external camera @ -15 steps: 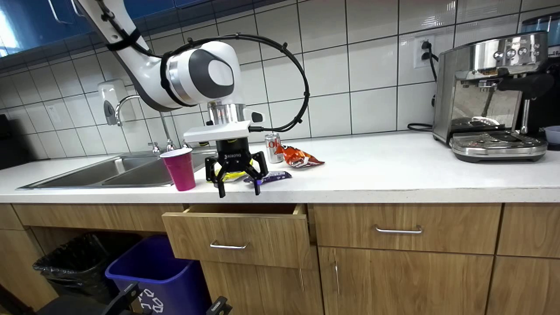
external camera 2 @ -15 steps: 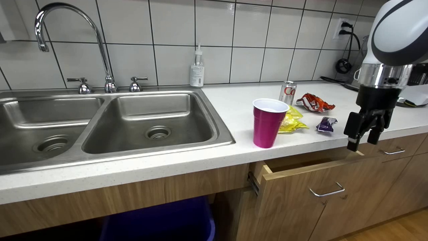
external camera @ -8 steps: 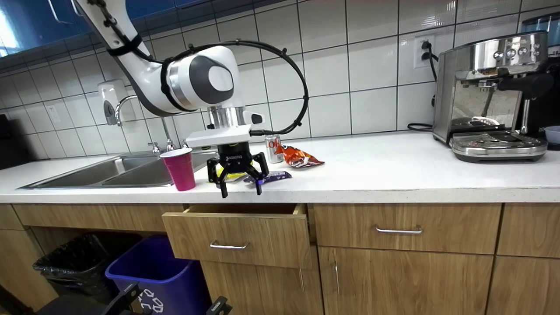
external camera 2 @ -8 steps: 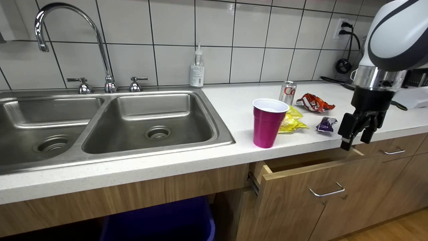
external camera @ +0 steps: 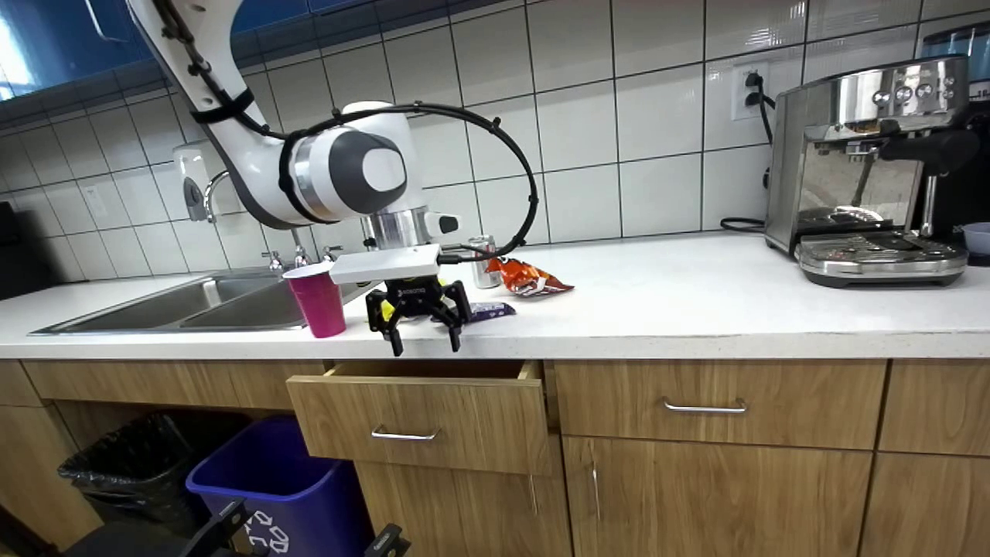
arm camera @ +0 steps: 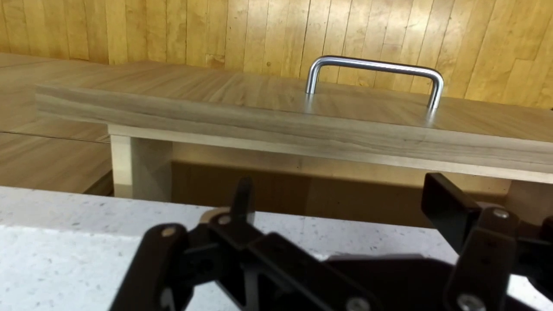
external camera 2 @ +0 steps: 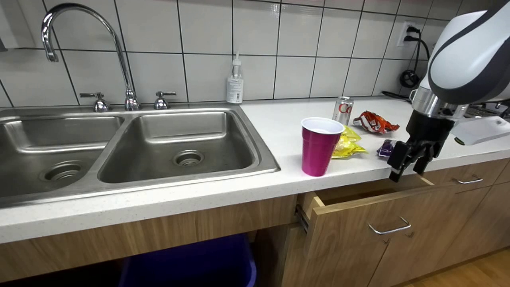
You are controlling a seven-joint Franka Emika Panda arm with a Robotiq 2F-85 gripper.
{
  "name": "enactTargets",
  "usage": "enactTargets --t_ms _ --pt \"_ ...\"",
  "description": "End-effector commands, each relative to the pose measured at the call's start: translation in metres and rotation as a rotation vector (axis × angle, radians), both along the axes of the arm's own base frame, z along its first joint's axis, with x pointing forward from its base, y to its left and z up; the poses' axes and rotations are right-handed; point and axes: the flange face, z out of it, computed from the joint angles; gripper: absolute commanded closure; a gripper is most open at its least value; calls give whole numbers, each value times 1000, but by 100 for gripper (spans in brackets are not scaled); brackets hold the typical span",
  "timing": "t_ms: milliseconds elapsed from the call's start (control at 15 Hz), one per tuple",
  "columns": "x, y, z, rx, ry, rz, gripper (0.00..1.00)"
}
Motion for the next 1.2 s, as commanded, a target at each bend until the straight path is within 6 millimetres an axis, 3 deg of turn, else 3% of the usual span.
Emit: enactTargets --t_ms 0,1133 --pt "-9 2 -2 32 -33 -26 0" --pt "-15 -3 -42 58 -108 -103 0"
